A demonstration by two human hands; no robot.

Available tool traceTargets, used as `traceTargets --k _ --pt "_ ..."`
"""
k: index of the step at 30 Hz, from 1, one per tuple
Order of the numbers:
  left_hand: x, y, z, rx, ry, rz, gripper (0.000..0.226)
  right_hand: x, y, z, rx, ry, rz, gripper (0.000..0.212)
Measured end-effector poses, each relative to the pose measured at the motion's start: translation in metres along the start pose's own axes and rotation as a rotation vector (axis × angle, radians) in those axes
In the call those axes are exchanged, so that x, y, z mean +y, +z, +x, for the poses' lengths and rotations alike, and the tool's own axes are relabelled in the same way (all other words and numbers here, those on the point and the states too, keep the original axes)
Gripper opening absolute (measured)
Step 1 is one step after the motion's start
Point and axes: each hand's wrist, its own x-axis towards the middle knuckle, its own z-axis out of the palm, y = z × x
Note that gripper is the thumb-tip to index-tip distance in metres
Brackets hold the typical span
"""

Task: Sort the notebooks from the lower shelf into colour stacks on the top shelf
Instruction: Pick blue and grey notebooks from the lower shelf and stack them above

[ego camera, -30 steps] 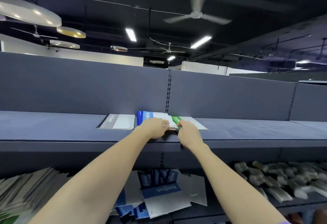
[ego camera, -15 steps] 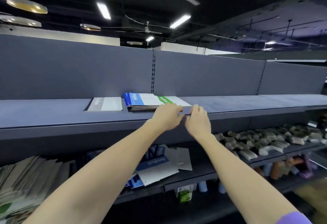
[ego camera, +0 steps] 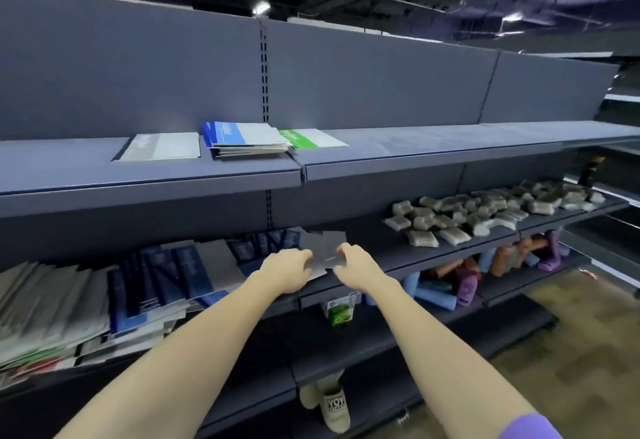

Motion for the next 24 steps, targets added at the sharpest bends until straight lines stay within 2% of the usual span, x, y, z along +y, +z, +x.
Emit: traceTargets --k 5,14,20,24 --pt "-0.016 0.032 -0.001 -0.072 -0.112 0.073 0.048 0.005 0.039 0.028 -0.080 -0.055 0.007 0.049" --pt "-0.025 0.070 0.019 -0.152 -0.325 -0.003 0.062 0.030 0.075 0.081 -0.182 -0.131 -0.003 0.057" --pt "-0.019 0.092 0.036 -0.123 -0.416 0.142 0.066 0.047 0.080 0.103 -0.245 -0.191 0.019 0.062" --pt "-0.018 0.098 0.037 -0.102 -0.401 0.291 0.076 0.057 0.084 0.111 -0.309 -0.240 0.003 0.065"
